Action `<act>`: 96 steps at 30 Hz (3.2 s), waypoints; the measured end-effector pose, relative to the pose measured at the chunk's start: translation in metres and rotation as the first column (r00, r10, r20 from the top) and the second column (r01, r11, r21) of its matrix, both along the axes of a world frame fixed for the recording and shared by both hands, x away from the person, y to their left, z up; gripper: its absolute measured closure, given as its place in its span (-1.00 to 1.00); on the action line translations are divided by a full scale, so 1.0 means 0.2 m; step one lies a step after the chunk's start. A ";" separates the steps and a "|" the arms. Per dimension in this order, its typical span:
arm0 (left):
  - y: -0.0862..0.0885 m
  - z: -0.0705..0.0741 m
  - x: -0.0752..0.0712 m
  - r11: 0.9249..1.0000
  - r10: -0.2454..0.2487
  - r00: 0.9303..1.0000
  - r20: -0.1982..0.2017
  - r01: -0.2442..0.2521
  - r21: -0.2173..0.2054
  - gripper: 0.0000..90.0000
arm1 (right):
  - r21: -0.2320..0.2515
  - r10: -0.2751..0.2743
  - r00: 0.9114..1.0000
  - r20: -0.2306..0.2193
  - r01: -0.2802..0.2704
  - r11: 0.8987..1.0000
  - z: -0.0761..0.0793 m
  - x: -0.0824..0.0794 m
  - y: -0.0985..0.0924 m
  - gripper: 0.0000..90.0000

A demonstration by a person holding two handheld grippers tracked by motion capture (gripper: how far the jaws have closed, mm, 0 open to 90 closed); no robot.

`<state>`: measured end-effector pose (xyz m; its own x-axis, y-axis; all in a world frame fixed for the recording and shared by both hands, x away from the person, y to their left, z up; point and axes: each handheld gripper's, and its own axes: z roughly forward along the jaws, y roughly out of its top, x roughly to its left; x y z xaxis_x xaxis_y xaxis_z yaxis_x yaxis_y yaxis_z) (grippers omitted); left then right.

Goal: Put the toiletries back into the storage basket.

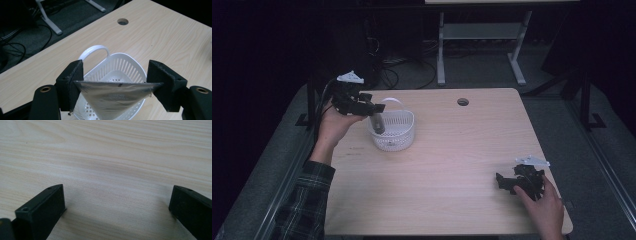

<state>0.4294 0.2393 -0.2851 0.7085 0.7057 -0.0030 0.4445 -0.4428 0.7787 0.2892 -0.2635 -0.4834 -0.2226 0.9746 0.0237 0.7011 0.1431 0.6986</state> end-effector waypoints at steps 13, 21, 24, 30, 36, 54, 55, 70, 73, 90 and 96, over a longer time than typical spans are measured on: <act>-0.02 -0.10 0.01 1.000 0.008 1.000 -0.014 -0.008 0.017 -0.35 | 0.000 0.001 1.000 0.000 -0.001 1.000 0.00 0.00 0.00 -1.00; -0.02 -0.15 0.02 1.000 0.019 1.000 -0.020 -0.019 0.023 -0.34 | 0.000 0.001 1.000 0.000 -0.001 1.000 0.00 0.00 0.00 -1.00; -0.02 -0.18 0.03 0.999 0.022 0.999 -0.029 -0.022 0.027 -0.34 | 0.000 0.001 1.000 0.000 -0.001 1.000 0.00 0.00 0.00 -1.00; -0.03 -0.23 0.04 0.999 0.030 0.999 -0.039 -0.029 0.027 -0.35 | 0.000 0.001 1.000 0.000 -0.001 1.000 0.00 0.00 0.00 -1.00; -0.02 -0.28 0.05 0.999 0.037 0.998 -0.052 -0.036 0.032 -0.35 | 0.000 0.001 1.000 0.000 -0.001 1.000 0.00 0.00 0.00 -1.00; -0.03 -0.37 0.05 0.998 0.041 0.997 -0.066 -0.038 0.046 -0.35 | 0.000 0.001 1.000 0.000 -0.001 1.000 0.00 0.00 0.00 -1.00; -0.03 -0.37 0.05 0.998 0.042 0.997 -0.066 -0.039 0.047 -0.35 | 0.000 0.001 1.000 0.000 -0.001 1.000 0.00 0.00 0.00 -1.00; 0.02 -0.33 0.02 0.998 0.058 0.997 -0.050 -0.056 0.032 -0.70 | 0.000 0.001 1.000 0.000 -0.001 1.000 0.00 0.00 0.00 -1.00; 0.05 -0.31 0.00 0.998 0.061 0.997 -0.044 -0.060 0.027 -0.69 | 0.000 0.001 1.000 0.000 -0.001 1.000 0.00 0.00 0.00 -1.00; 0.21 -0.33 -0.18 0.996 0.086 0.995 -0.042 -0.085 0.028 -0.69 | -0.001 0.000 1.000 0.001 0.000 1.000 0.00 0.00 0.00 -1.00; 0.24 -0.37 -0.26 0.995 0.099 0.994 -0.047 -0.098 0.024 -0.68 | 0.000 0.002 1.000 0.000 -0.002 1.000 0.00 0.00 0.00 -1.00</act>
